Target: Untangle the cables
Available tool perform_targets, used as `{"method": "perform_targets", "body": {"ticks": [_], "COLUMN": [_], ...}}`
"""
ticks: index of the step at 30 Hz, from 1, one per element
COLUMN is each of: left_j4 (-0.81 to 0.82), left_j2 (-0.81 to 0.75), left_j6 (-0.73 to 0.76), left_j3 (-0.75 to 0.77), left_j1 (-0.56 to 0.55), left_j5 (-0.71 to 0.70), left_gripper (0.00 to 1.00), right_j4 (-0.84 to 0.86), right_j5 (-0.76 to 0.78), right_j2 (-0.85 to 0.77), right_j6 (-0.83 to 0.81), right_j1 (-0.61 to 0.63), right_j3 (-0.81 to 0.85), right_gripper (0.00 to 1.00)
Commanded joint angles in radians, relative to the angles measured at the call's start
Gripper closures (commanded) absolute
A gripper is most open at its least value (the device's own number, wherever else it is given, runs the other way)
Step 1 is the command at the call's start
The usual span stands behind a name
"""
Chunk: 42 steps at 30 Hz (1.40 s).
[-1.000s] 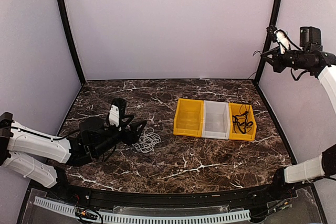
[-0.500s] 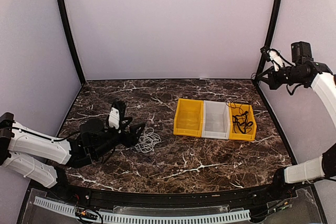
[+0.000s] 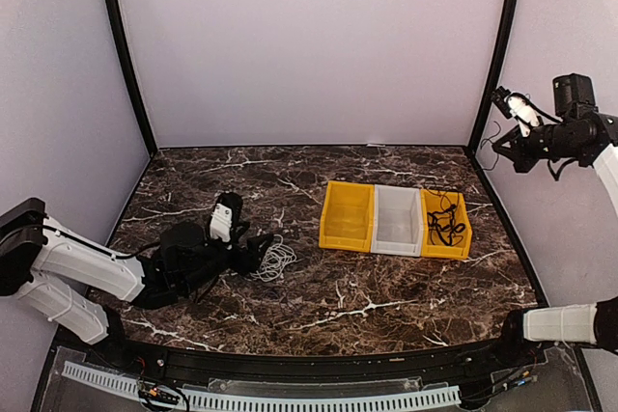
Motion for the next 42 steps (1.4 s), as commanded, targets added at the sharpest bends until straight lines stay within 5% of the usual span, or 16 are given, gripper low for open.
{"method": "perform_targets", "body": {"ticks": [1, 10, 42], "left_j4": [0.069, 0.072, -0.037], "left_j2": [0.041, 0.075, -0.047], "left_j6": [0.004, 0.021, -0.022], "left_j3": [0.041, 0.067, 0.01], "left_j1": [-0.006, -0.005, -0.005], "left_j5": [0.035, 0.039, 0.015], "left_gripper": [0.31, 0.31, 0.31], "right_j4": [-0.088, -0.084, 0.357], "right_j5": [0.061, 0.066, -0.027], "right_j2": [-0.048, 0.001, 0.523], "right_j6": [-0.066, -0.118, -0.018], "right_j1": [-0.005, -0.005, 0.12], "right_j3": [0.0, -0.084, -0.336], "right_gripper": [1.0, 1.0, 1.0]}}
